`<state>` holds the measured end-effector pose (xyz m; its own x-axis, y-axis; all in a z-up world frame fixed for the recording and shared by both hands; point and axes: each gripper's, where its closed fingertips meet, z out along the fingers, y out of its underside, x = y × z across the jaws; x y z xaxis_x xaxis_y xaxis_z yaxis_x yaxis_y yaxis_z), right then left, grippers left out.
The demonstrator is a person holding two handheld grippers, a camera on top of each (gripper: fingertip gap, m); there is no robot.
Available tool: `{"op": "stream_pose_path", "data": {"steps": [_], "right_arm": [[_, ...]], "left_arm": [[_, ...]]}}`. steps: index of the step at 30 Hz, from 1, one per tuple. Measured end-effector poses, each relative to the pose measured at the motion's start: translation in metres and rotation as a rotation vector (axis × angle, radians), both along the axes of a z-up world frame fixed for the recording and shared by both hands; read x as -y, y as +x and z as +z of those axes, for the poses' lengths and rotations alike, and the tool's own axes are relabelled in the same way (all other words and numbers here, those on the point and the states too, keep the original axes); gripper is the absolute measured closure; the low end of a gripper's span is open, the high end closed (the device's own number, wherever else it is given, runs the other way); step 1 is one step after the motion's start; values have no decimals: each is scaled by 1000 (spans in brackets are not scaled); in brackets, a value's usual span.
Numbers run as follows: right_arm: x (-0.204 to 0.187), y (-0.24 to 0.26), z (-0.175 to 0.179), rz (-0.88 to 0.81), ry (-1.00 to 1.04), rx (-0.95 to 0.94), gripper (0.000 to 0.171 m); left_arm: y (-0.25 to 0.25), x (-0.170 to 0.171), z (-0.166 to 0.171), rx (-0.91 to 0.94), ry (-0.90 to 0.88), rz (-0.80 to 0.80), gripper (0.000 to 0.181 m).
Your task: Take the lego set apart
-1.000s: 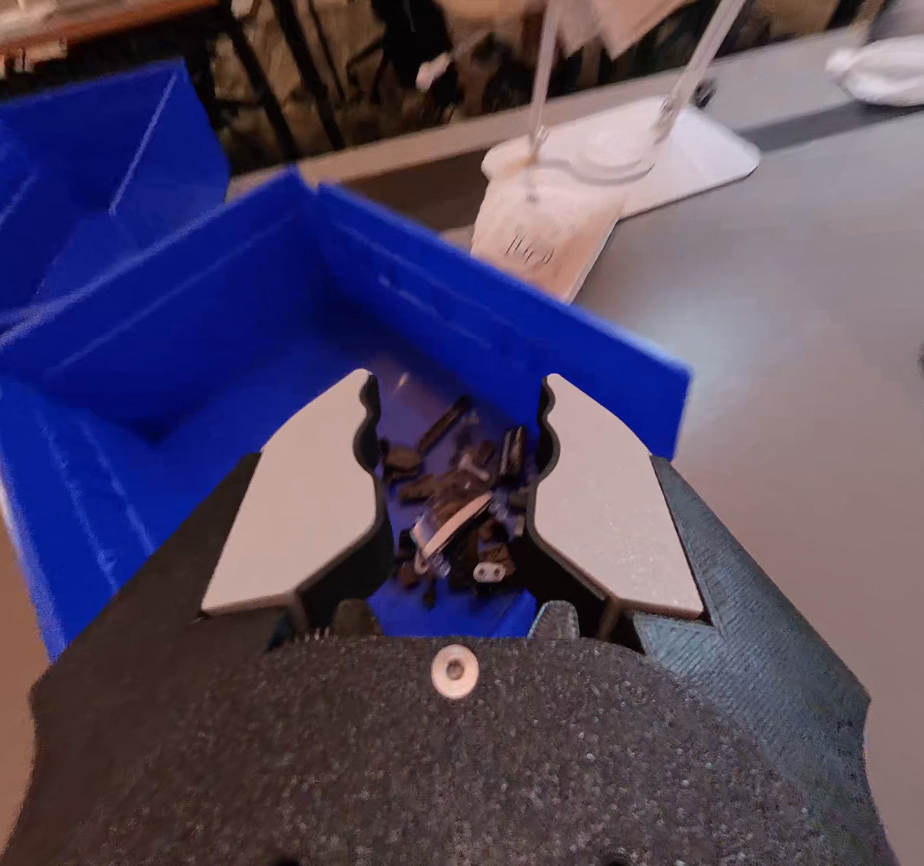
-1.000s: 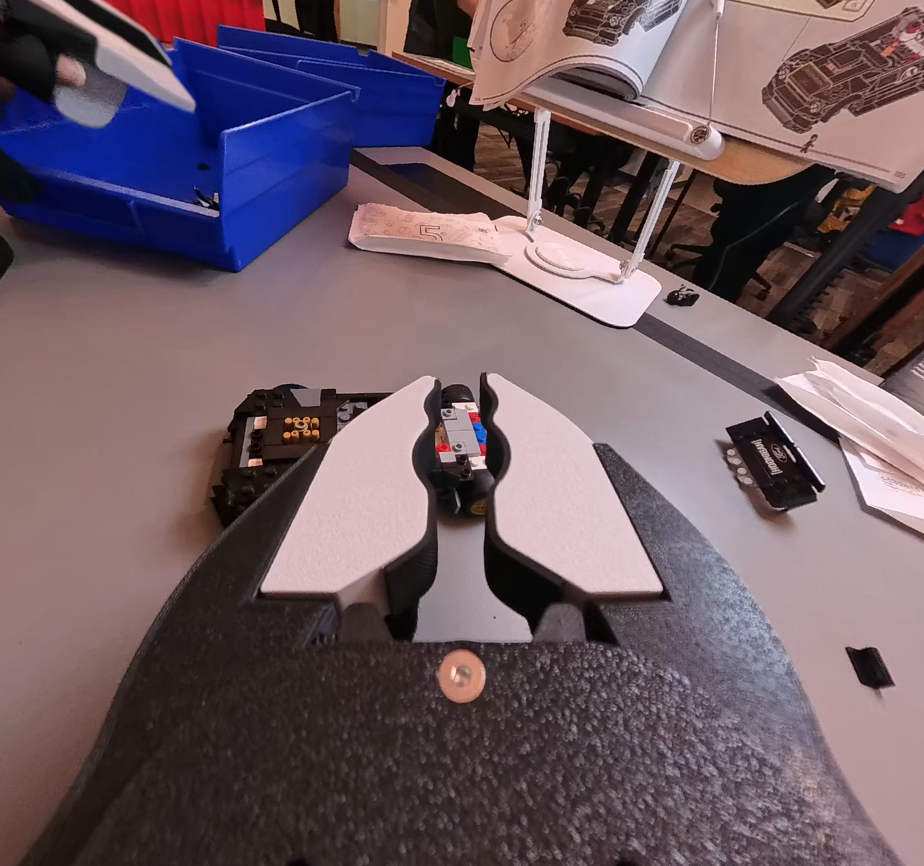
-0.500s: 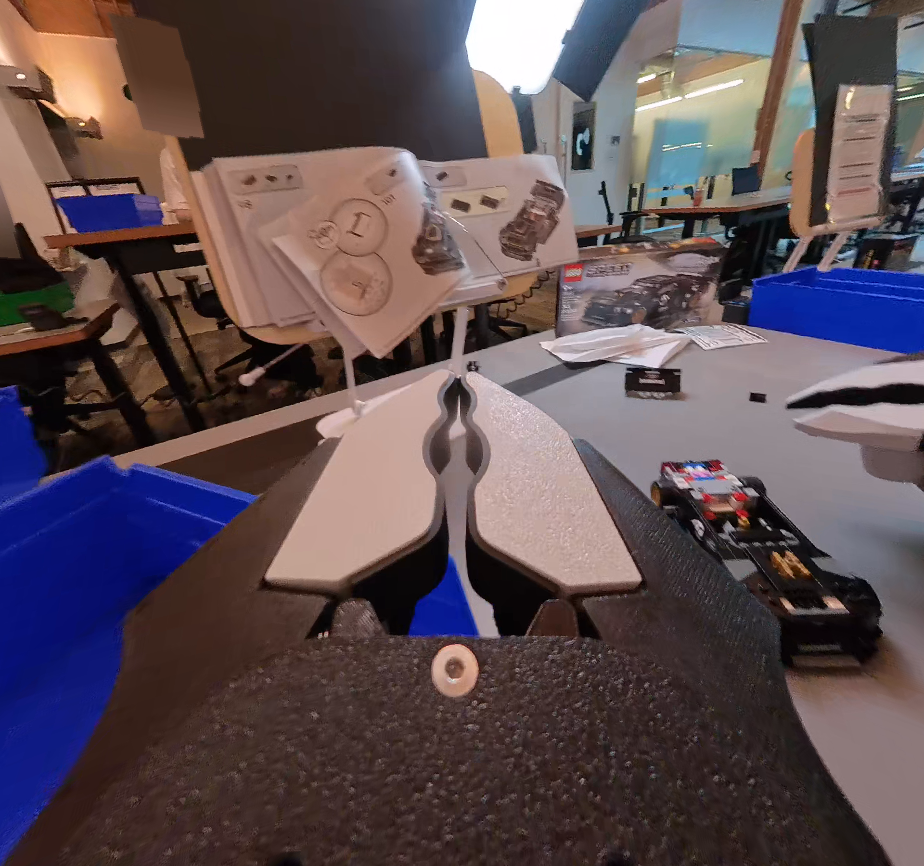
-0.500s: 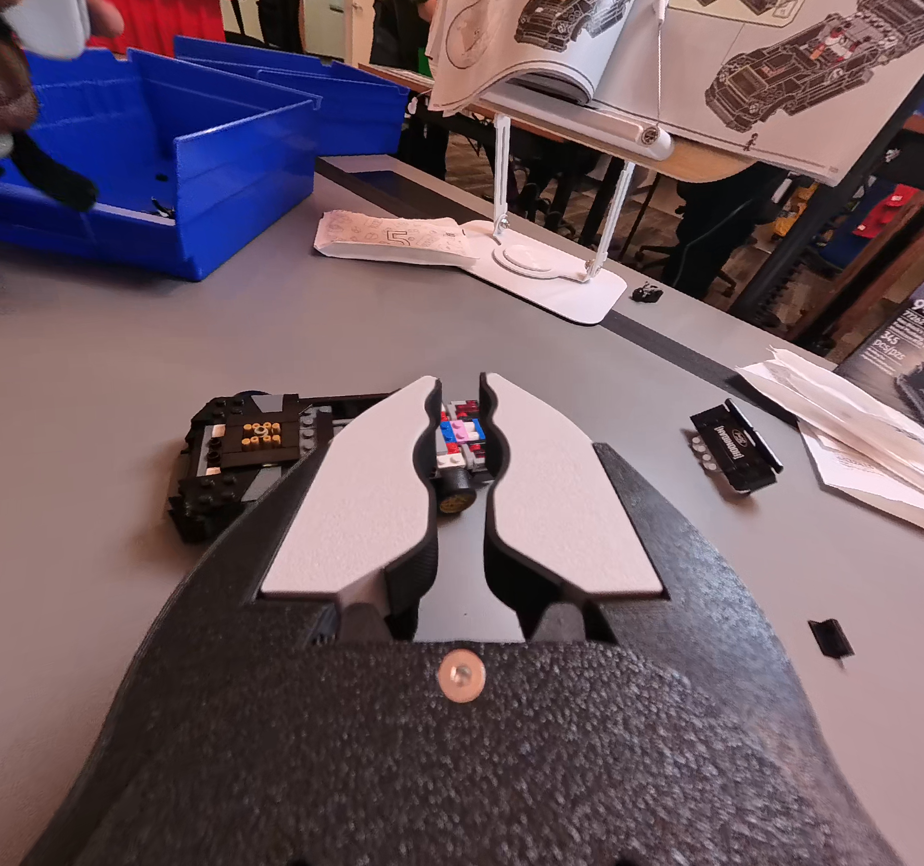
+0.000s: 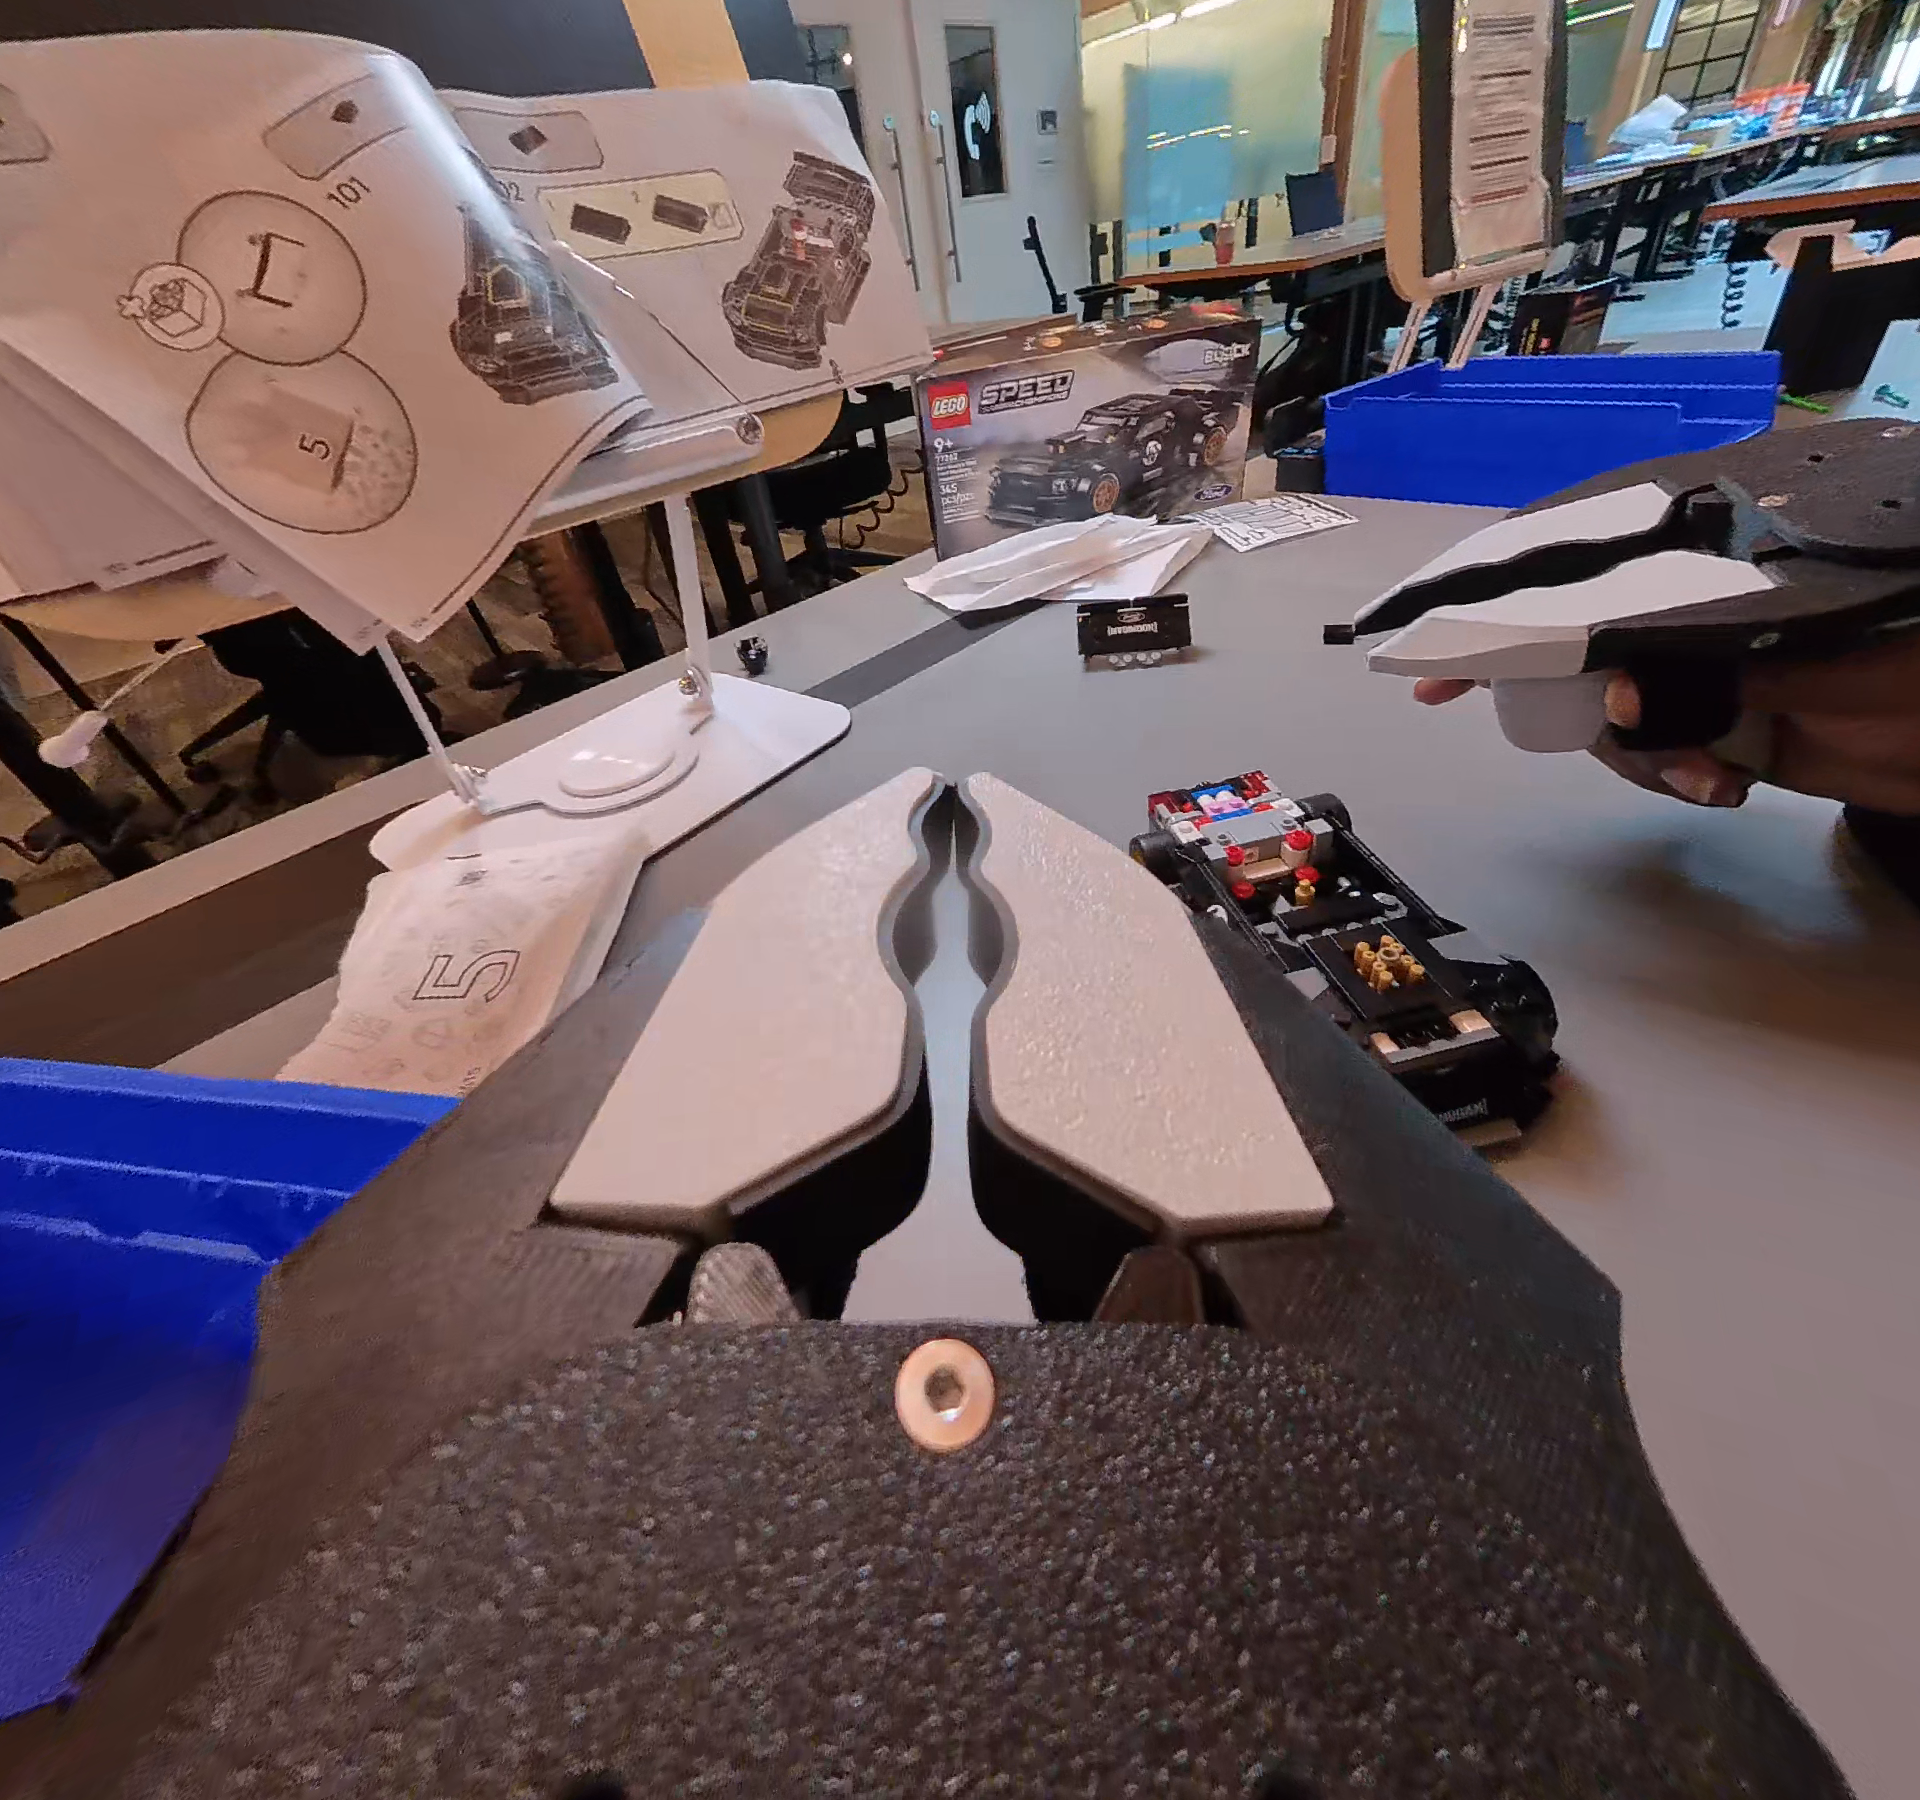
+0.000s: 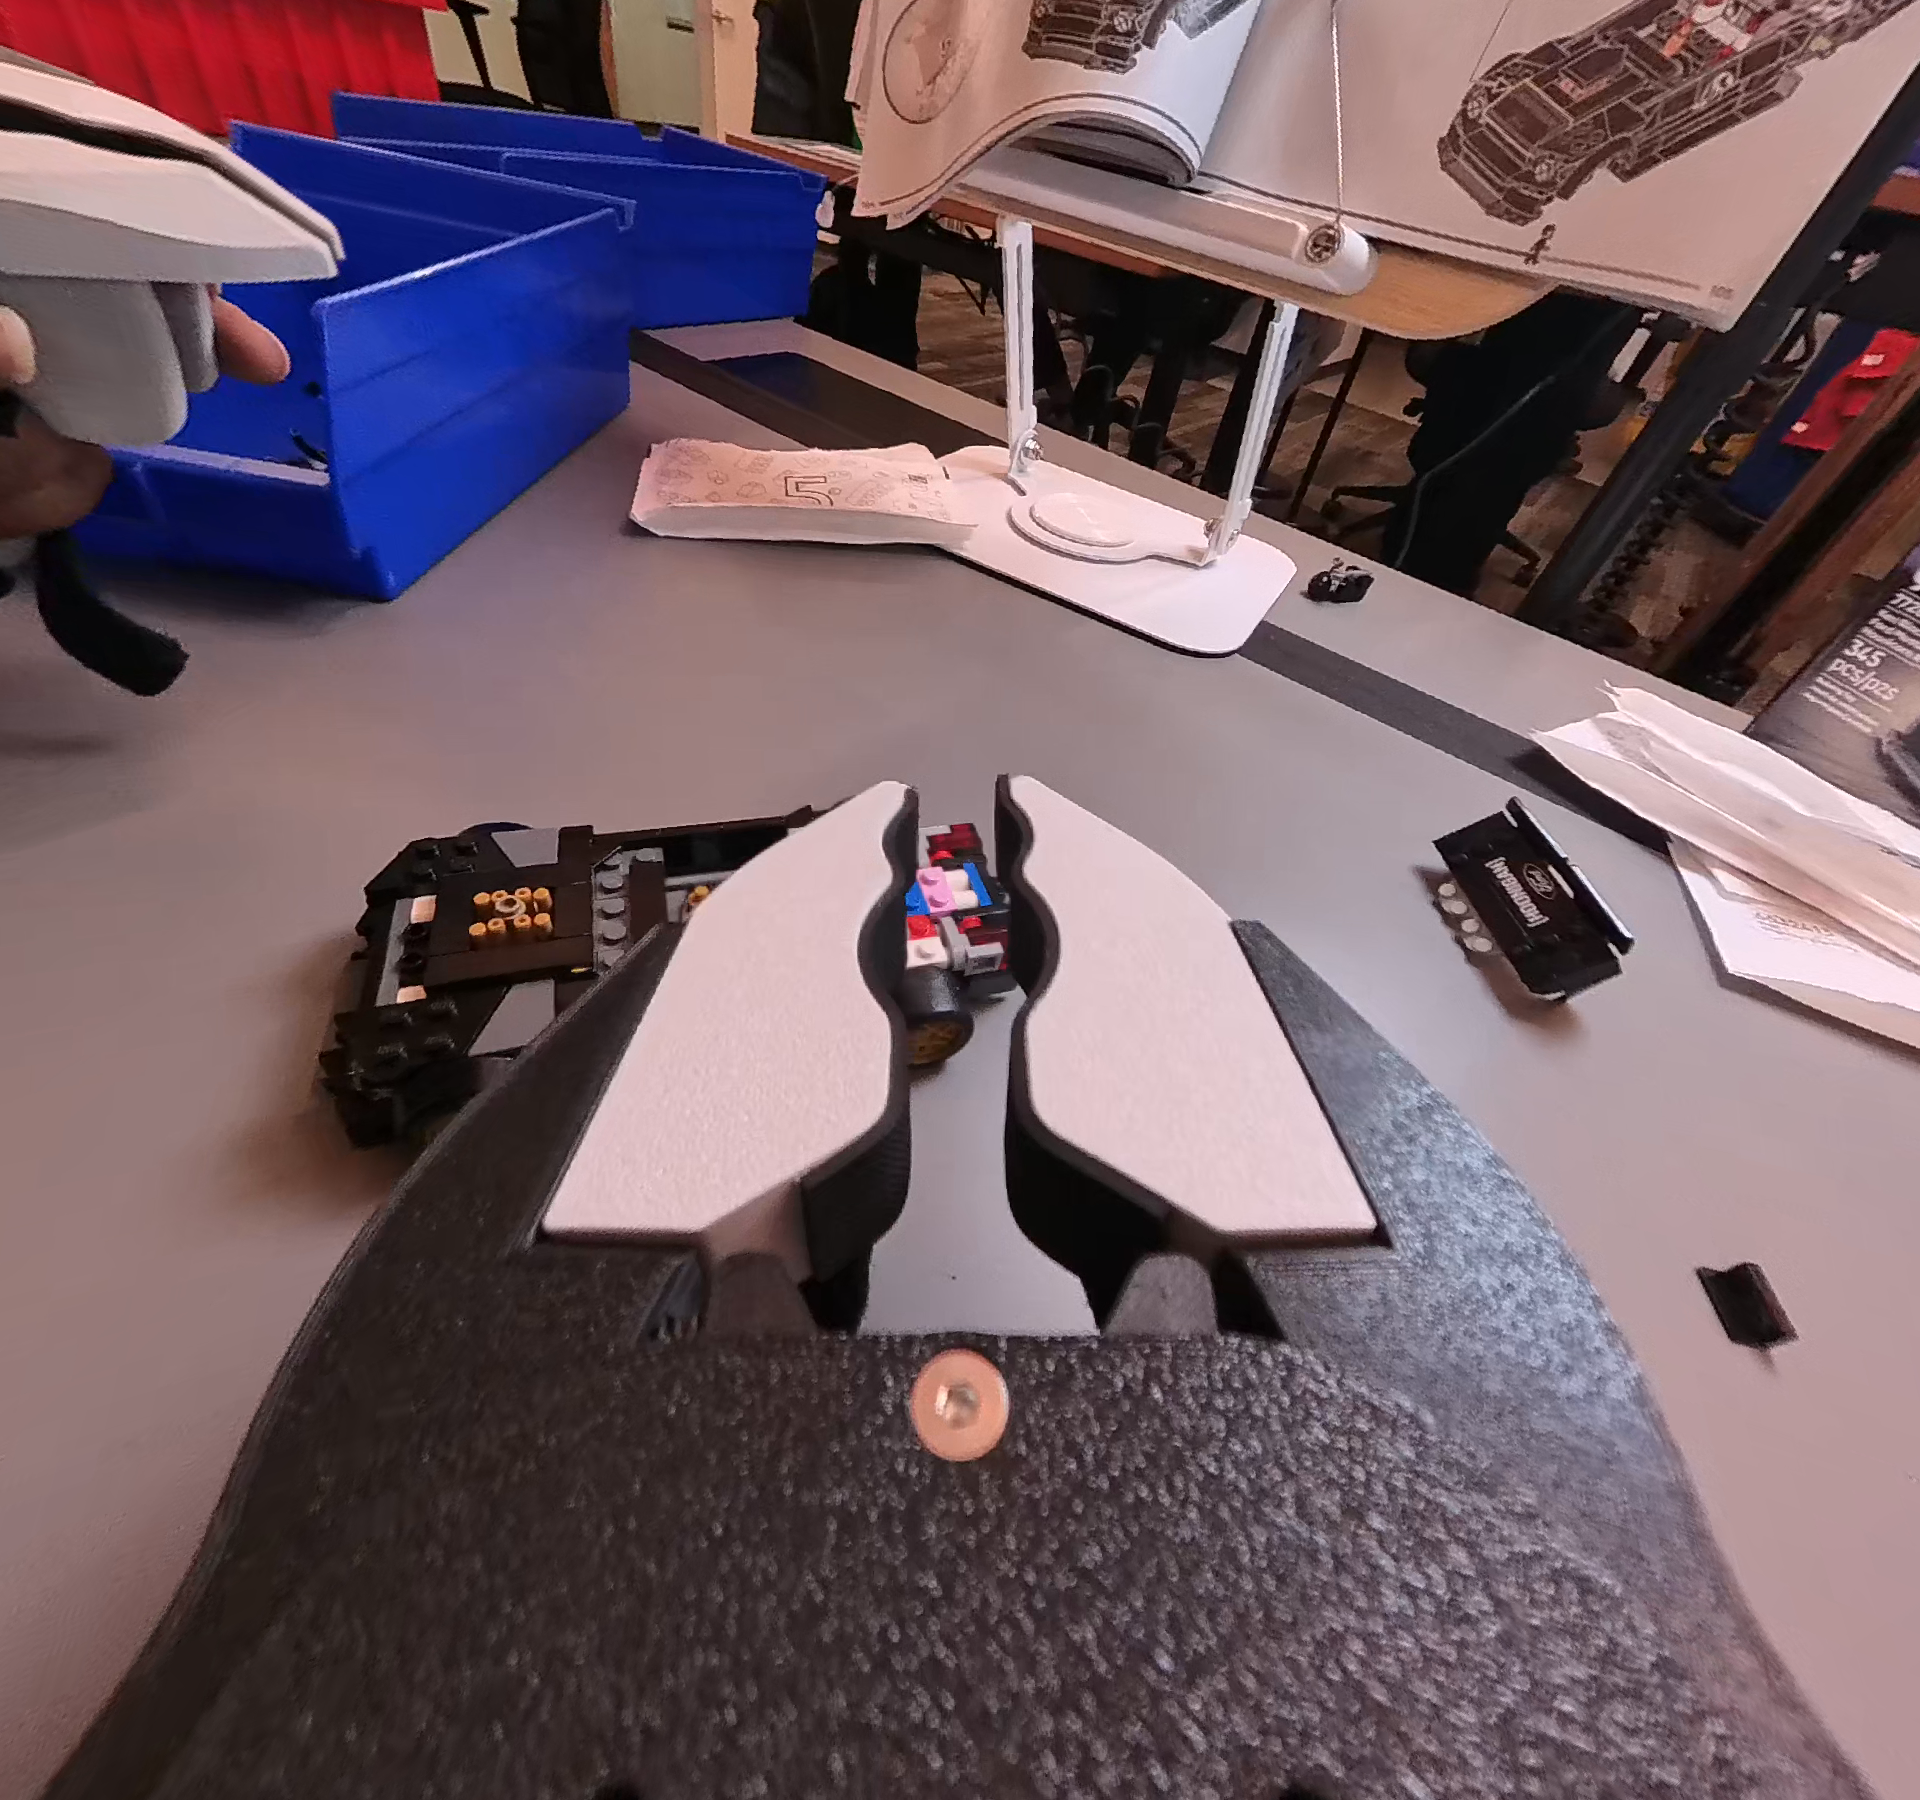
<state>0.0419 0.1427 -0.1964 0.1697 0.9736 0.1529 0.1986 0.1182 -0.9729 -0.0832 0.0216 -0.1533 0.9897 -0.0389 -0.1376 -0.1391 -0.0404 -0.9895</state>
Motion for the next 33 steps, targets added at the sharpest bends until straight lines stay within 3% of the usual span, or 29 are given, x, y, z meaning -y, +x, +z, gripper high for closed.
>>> {"op": "stream_pose_path", "data": {"steps": [33], "right_arm": [[26, 7, 24, 120, -18, -66, 155]], "left_arm": [[0, -9, -27, -148, -90, -23, 179]]}}
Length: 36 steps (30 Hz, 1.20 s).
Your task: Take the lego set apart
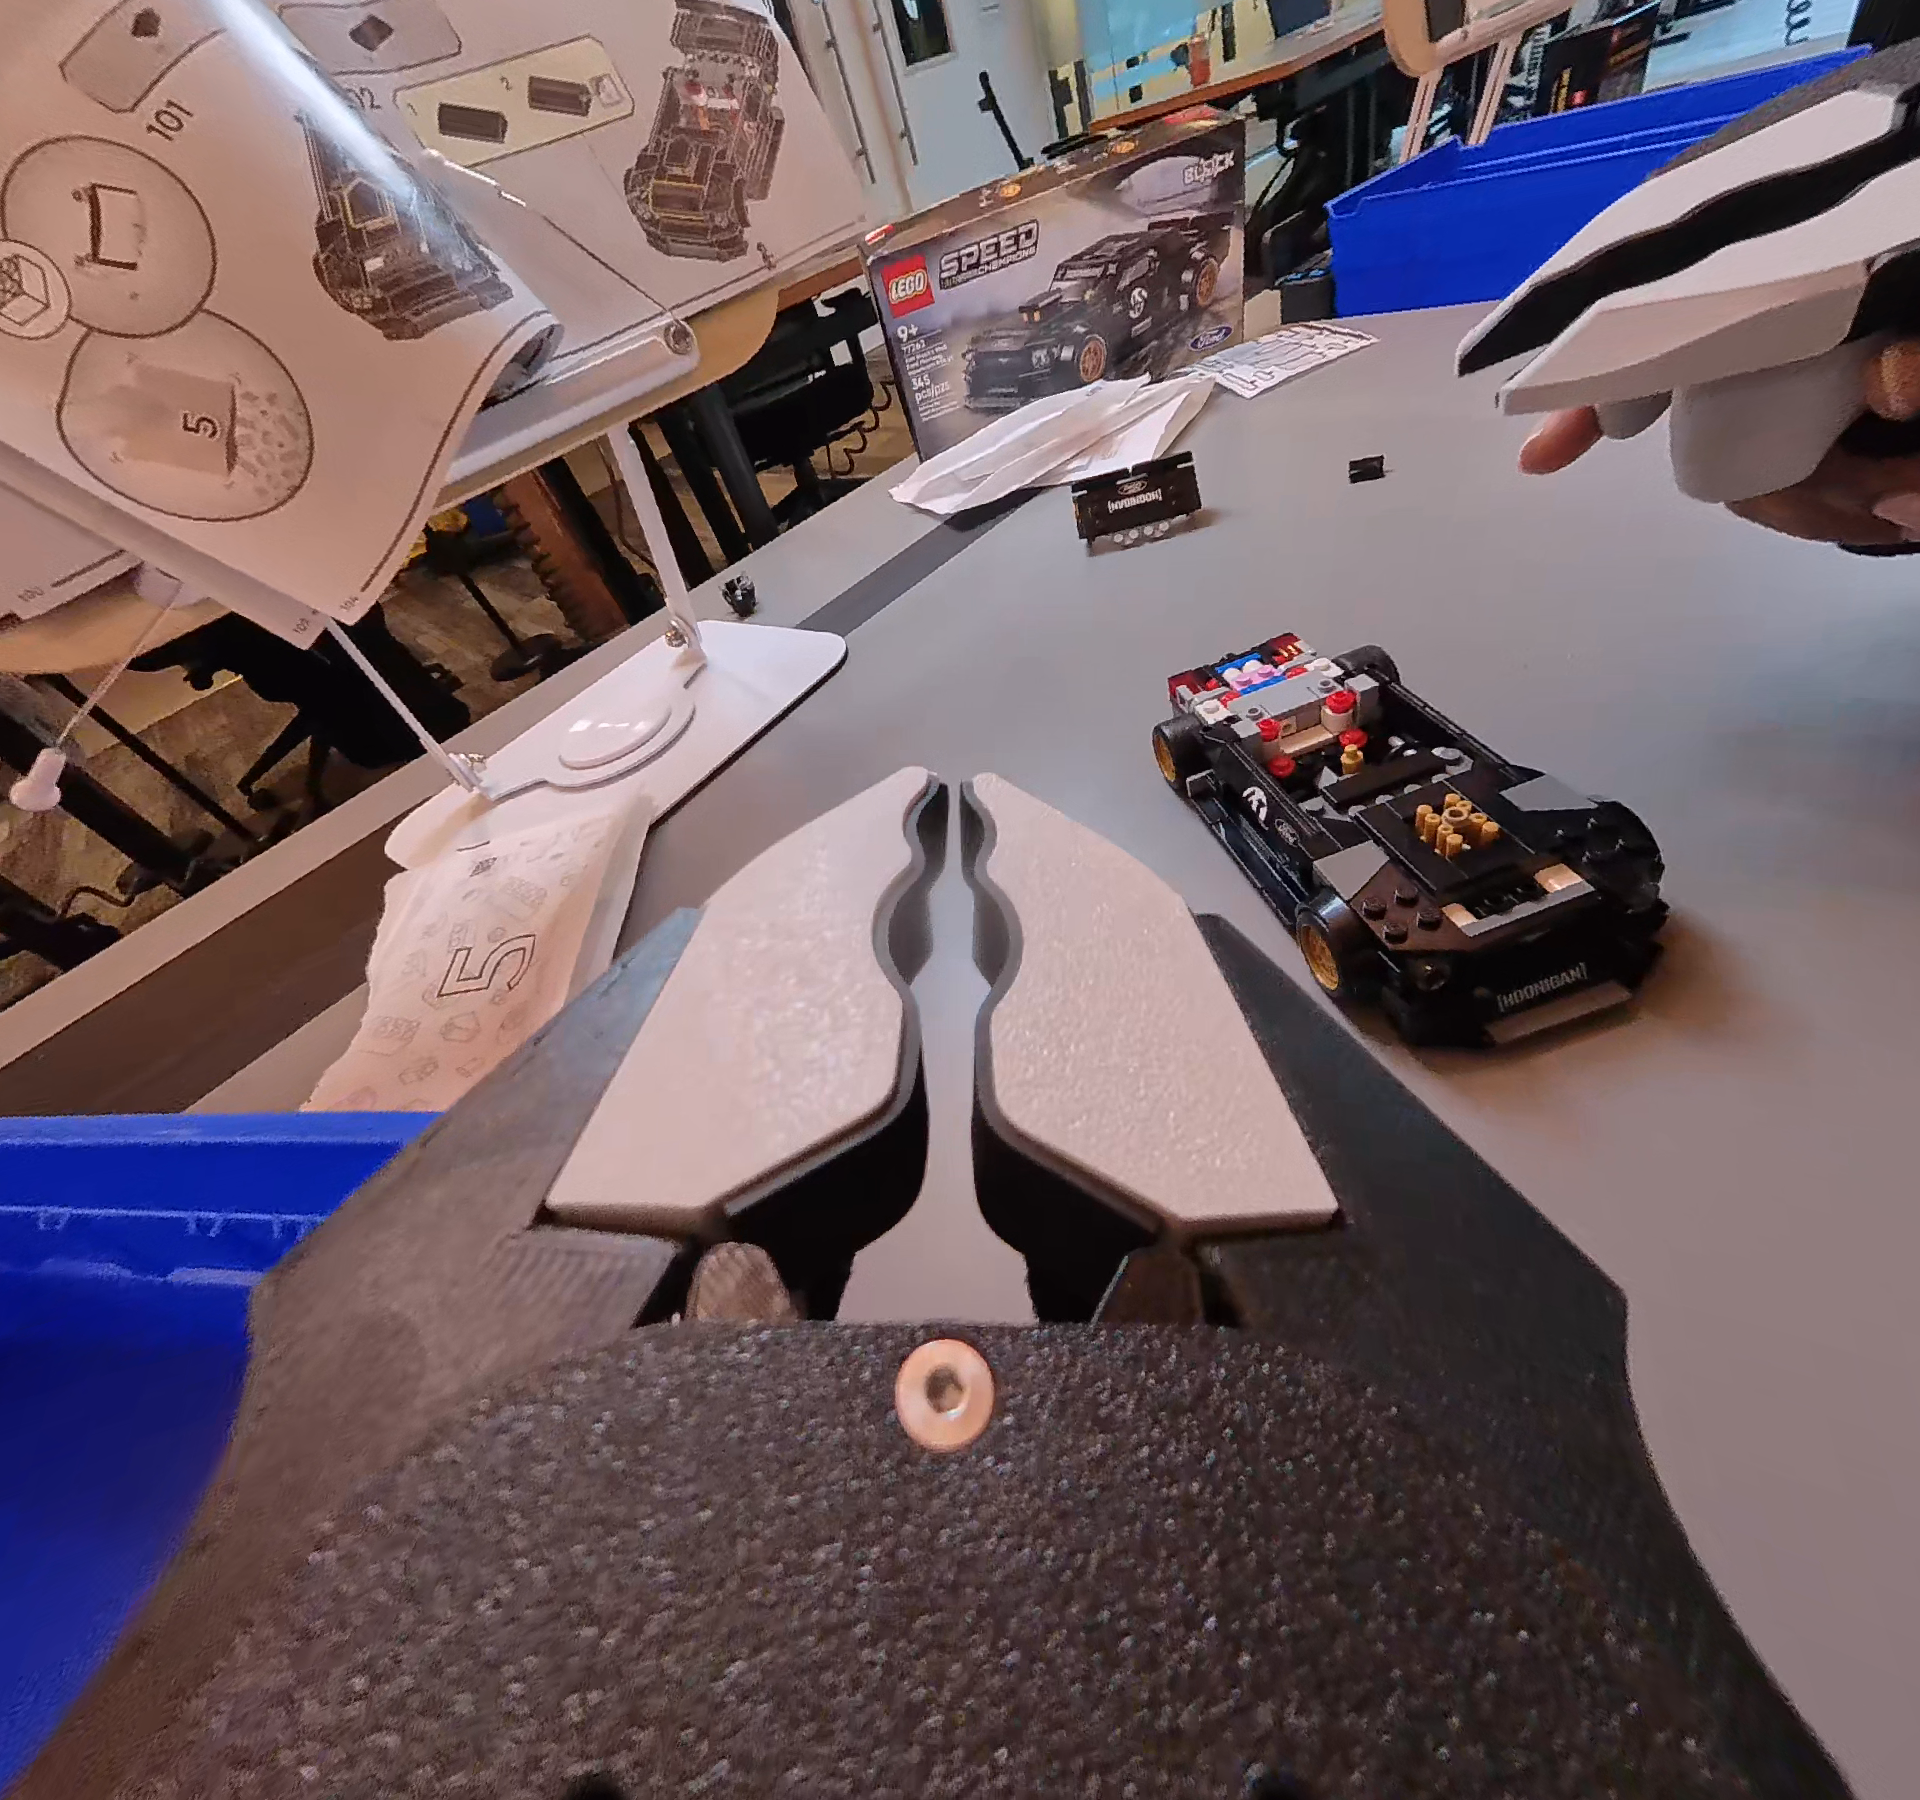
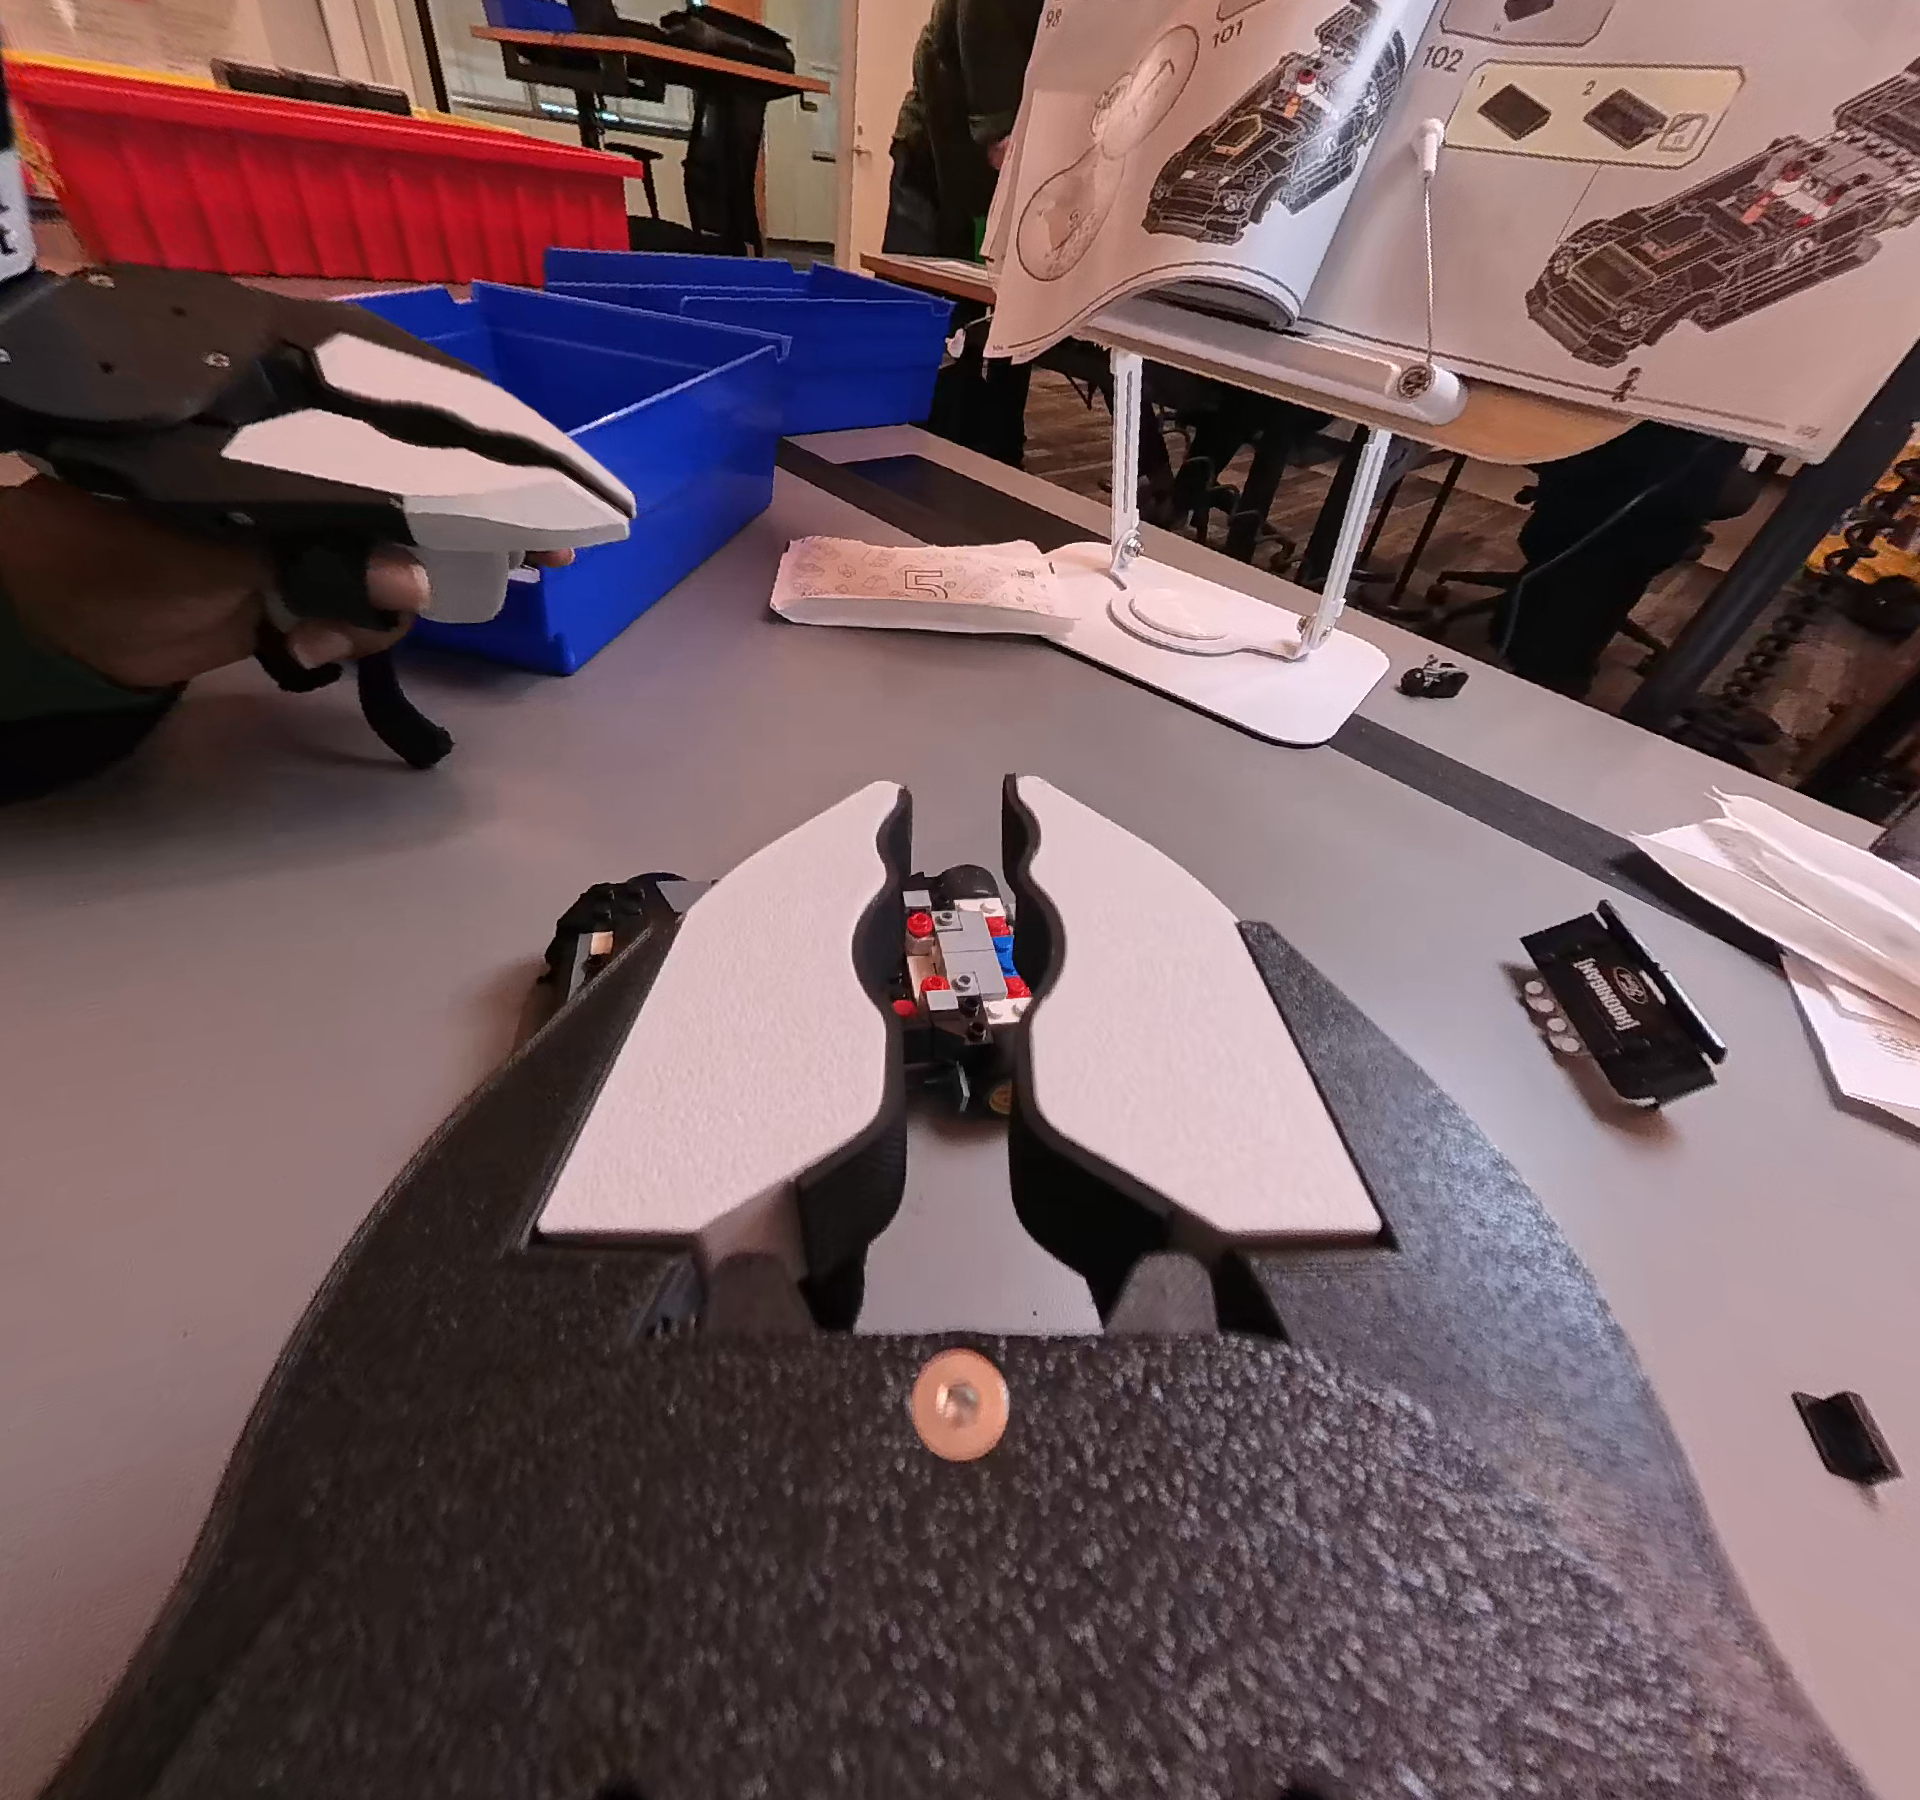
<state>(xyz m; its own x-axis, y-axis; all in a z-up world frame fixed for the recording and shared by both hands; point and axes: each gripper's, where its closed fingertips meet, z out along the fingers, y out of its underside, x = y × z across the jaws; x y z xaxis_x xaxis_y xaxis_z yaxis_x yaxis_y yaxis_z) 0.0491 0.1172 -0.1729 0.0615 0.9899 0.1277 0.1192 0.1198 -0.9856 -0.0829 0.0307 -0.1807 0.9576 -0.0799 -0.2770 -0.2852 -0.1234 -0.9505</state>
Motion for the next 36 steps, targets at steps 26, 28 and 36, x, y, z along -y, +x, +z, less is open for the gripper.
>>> {"op": "stream_pose_path", "data": {"steps": [26, 28, 36], "right_arm": [[-13, -10, 15, -100, 86, -46, 150], [-10, -26, 28, -75, 99, -64, 149], [-26, -168, 103, -152, 89, -80, 171]], "left_arm": [[-39, 9, 17, 153, 74, 204, 166], [-38, 7, 15, 155, 68, 203, 167], [-39, 5, 8, 134, 47, 204, 173]]}}
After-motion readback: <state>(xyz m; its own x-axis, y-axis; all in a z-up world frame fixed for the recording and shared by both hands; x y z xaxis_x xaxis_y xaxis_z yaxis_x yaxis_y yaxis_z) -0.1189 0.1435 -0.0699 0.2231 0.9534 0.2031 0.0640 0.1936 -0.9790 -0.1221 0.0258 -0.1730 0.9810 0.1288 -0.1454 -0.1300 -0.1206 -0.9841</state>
